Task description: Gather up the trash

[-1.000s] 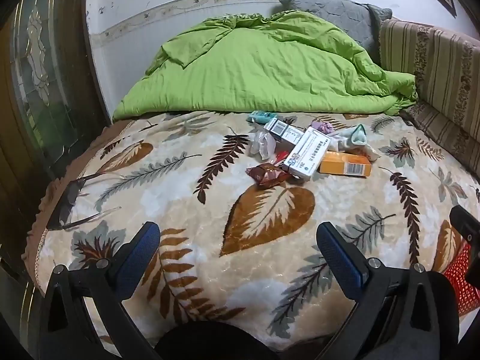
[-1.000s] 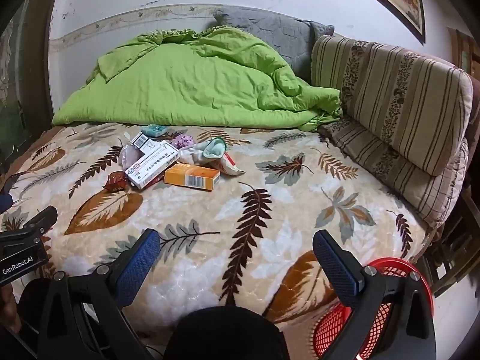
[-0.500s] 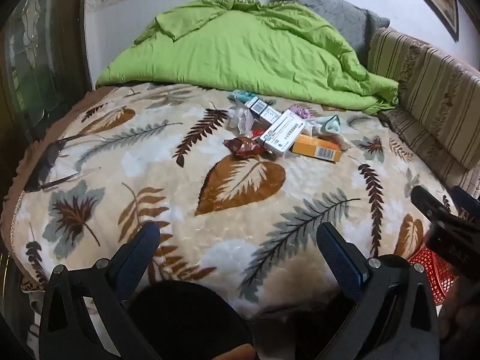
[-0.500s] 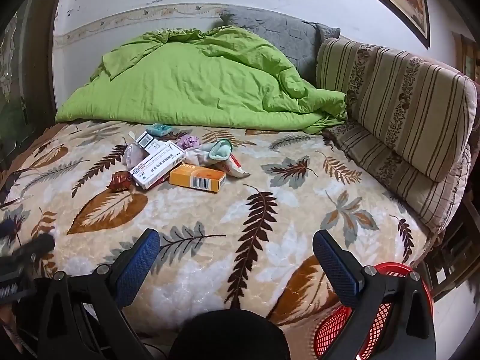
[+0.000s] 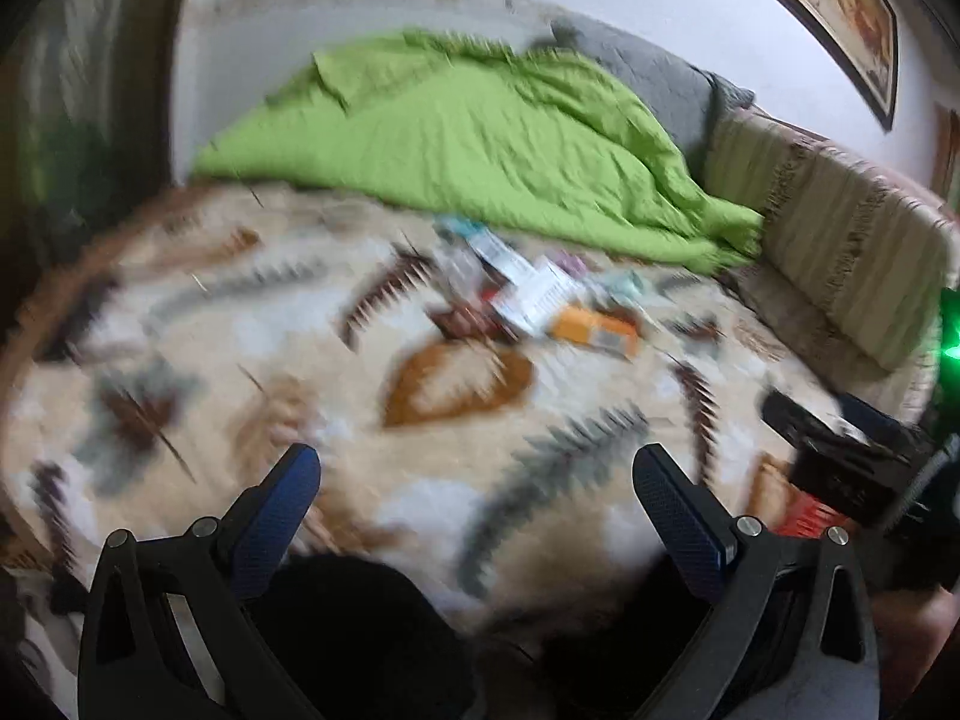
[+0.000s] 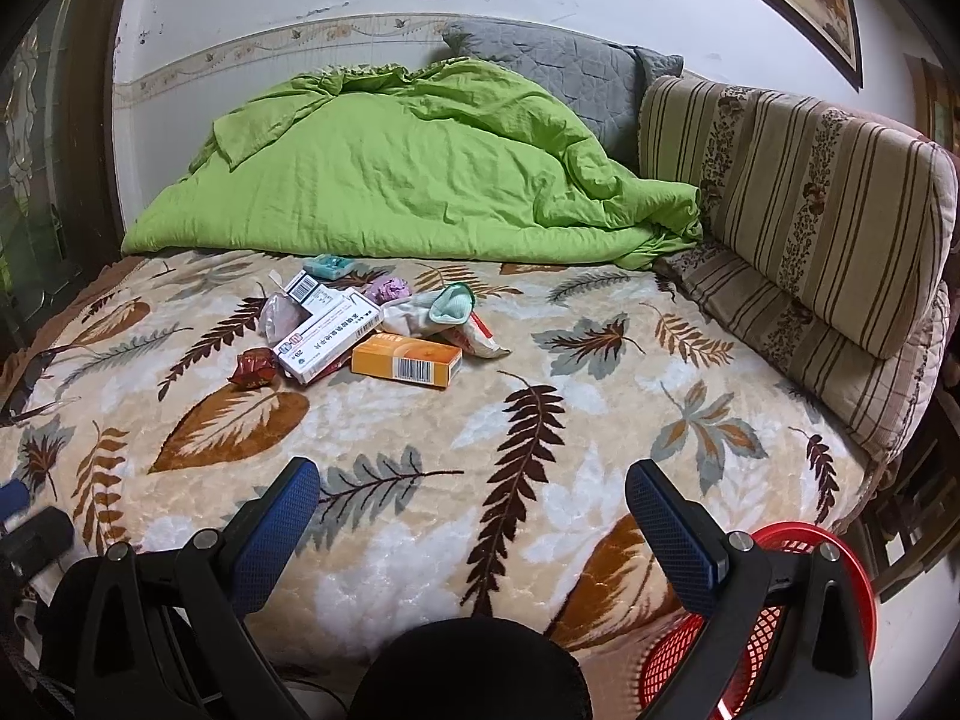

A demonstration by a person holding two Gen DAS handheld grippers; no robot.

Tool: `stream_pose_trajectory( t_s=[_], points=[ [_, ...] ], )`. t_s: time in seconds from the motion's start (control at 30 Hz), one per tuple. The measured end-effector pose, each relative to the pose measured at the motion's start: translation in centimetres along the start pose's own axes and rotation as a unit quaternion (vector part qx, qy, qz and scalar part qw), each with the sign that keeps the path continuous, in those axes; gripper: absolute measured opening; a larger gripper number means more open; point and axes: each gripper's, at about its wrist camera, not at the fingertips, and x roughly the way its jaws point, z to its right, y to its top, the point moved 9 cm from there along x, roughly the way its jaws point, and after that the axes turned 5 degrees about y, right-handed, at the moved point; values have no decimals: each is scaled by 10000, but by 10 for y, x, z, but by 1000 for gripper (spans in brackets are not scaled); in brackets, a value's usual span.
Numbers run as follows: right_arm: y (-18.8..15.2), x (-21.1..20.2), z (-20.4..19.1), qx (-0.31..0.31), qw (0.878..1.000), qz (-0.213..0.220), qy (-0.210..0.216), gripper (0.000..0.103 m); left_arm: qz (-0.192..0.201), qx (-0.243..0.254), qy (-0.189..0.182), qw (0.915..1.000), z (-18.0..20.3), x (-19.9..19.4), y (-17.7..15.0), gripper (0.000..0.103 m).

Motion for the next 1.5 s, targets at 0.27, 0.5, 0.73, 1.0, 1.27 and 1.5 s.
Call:
stream_pose_trajectory(
  t_s=[0.27,0.5,0.73,1.0,1.27,1.5],
  points=[
    [-7,-1,1,114,9999,-23,115,103,-87,210,591,9980,-16,20,18,103],
    [-8,-5,1,126,9999,24,109,103,231,282,796,9962,-20,24,38,103],
    [-3,0,-2,88,9998,33,180,103,252,676,969,9927,-10,37,36,103],
    [-6,4,-5,4,9998,-84,180,103,77,790,919,9926,-7,47,26,103],
    [-5,4,-9,-93,9998,-109,155,103,23,791,837,9933,-5,49,23,103],
    [-3,2,-9,-114,9998,-79,135,103,58,814,737,9939,1,47,24,103]
  ],
)
